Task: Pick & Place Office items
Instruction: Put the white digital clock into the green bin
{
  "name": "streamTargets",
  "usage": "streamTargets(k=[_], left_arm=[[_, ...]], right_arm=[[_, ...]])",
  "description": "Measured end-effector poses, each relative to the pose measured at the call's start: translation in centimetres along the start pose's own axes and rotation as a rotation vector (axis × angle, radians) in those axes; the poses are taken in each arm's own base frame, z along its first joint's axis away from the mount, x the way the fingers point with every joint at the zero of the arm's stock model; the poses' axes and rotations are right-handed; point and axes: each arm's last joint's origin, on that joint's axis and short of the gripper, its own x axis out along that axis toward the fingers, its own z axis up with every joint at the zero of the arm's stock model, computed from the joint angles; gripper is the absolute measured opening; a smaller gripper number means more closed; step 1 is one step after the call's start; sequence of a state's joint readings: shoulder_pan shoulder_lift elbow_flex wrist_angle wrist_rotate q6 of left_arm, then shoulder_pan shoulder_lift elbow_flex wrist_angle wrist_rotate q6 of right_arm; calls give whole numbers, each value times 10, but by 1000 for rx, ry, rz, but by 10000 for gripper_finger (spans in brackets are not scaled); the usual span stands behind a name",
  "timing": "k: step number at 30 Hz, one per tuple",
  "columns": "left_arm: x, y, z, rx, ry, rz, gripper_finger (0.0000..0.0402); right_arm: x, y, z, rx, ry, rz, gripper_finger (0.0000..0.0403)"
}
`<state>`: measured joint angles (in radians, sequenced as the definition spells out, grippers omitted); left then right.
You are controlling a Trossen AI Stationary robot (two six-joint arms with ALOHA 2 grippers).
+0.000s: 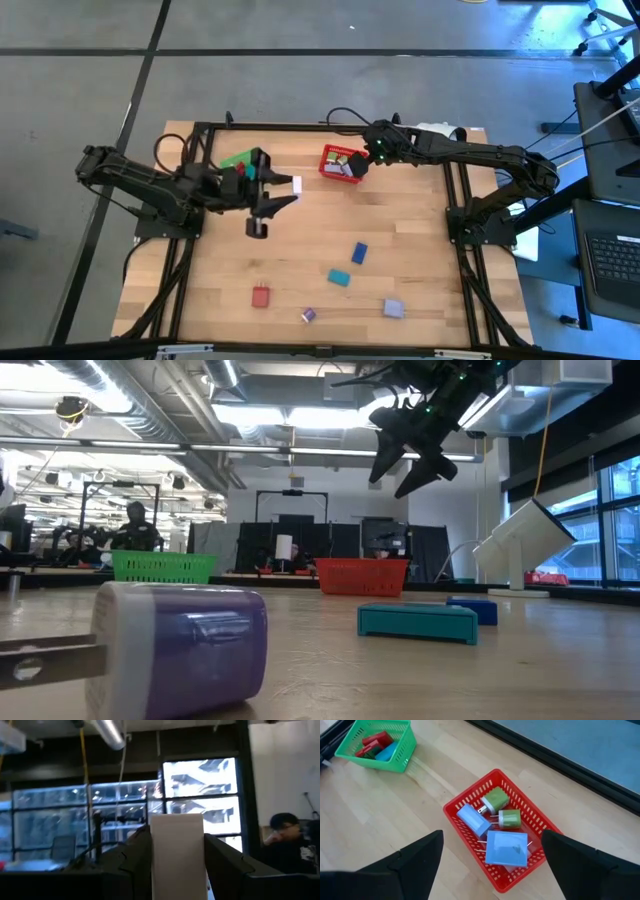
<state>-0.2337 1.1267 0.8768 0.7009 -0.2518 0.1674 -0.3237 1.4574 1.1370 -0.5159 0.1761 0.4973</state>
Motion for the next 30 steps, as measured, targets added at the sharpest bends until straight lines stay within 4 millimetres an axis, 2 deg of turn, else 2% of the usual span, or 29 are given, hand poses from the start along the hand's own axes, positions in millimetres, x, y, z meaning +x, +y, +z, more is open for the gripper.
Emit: streamTargets(k=[4, 9, 13, 17, 24, 30], left_arm=[[0, 0, 1, 35, -6, 3, 150], [1, 10, -9, 135, 115, 179, 151], [-1, 28, -28, 146, 300, 365, 150], [-9, 55, -52, 4, 481, 538, 150], [-45, 105, -86, -268, 761, 949, 150], [-92, 130, -114, -452, 875, 1329, 150]], right_arm=[[0, 0, 0, 1, -4, 2, 336], [0, 0, 0, -9, -3, 2, 336], [0, 0, 0, -46, -3, 2, 336], [0, 0, 0, -94, -4, 1, 336], [1, -5, 3, -206, -29, -59, 336], [2, -10, 6, -252, -29, -70, 336]])
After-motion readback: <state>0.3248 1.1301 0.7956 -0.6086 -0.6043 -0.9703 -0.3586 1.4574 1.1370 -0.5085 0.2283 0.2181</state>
